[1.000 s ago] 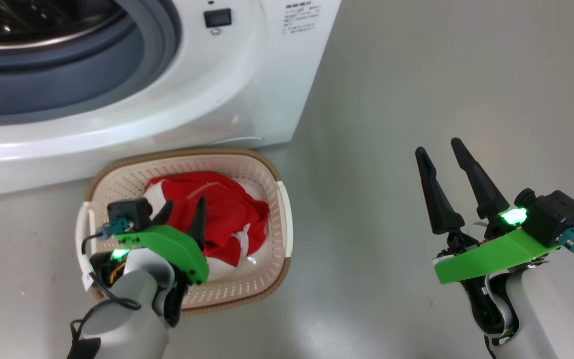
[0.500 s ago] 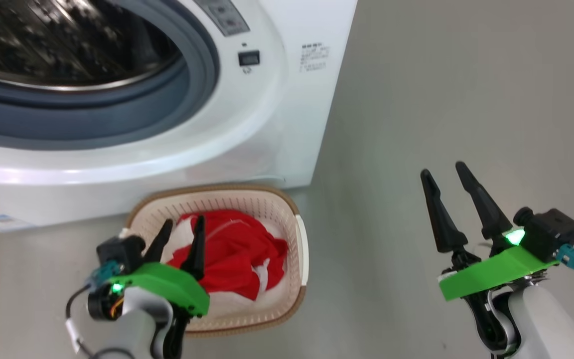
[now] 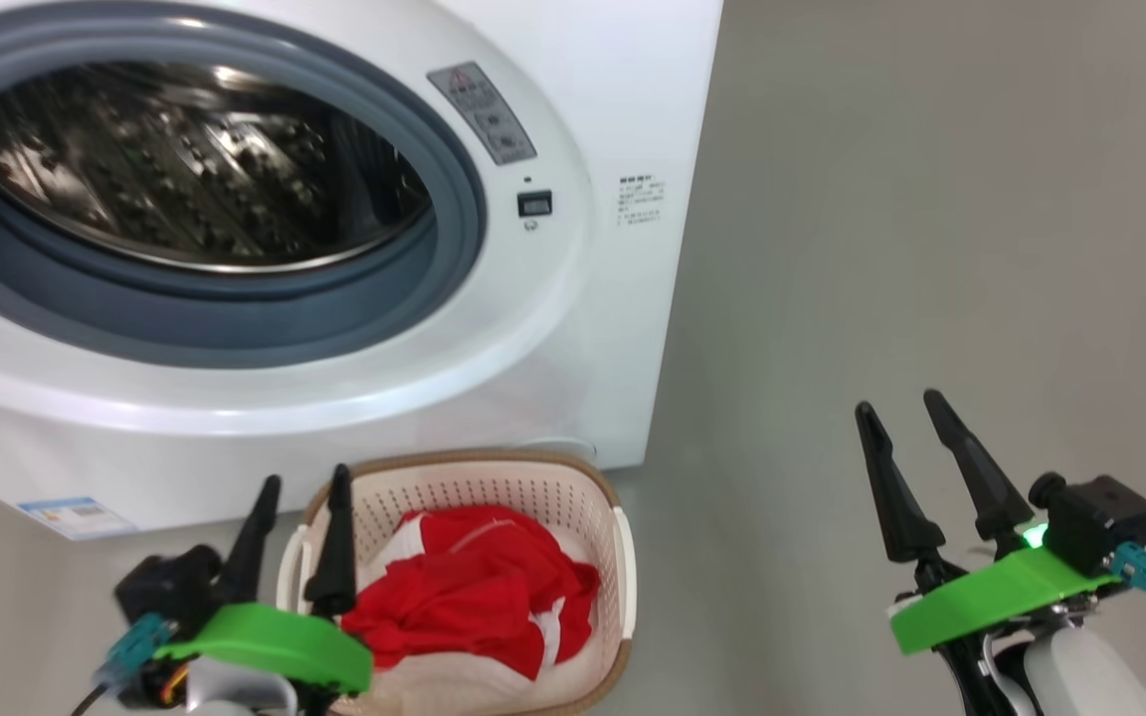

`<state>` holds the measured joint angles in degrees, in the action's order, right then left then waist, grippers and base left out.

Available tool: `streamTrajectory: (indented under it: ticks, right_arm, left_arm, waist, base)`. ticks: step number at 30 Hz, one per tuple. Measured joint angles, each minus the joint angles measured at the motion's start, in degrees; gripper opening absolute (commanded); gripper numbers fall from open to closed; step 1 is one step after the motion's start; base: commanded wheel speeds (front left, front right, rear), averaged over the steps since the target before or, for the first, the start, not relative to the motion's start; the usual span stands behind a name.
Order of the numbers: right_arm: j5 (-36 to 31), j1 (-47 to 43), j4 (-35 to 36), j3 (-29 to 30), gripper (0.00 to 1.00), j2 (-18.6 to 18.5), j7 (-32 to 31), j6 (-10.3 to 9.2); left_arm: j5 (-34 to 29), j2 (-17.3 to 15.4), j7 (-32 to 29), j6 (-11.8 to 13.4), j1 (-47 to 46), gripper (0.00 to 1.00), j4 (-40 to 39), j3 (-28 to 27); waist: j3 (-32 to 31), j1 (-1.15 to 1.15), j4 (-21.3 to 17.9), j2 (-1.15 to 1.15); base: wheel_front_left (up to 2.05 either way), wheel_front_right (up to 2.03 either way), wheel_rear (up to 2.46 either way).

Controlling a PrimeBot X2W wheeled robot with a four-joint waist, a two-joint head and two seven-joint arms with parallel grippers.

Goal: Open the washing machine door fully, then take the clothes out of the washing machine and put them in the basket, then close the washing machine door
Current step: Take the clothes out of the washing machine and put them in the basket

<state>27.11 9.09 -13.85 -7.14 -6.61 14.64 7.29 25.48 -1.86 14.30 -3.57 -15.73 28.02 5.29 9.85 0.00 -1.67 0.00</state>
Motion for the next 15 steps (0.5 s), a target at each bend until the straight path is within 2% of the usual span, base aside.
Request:
streamTrajectory:
  ticks: [5, 15]
  right_arm:
    - [-0.1, -1.8, 0.0, 0.7, 1.0, 0.2, 0.0, 0.0]
    - [-0.9, -7.0, 0.9, 2.9, 1.0, 0.4, 0.0, 0.0]
  left_arm:
    - [-1.9, 0.0, 0.0, -0.1, 3.9, 1.0, -5.5, -2.8]
    - [-6.0, -0.2, 0.0, -2.0, 12.2, 1.0, -13.2, -5.1]
  waist:
    - [-2.8, 0.0, 0.4, 0.0]
    - [-8.3, 0.0, 1.3, 0.0]
  base:
    - [0.0, 0.0, 0.0]
    - [0.0, 0.0, 0.0]
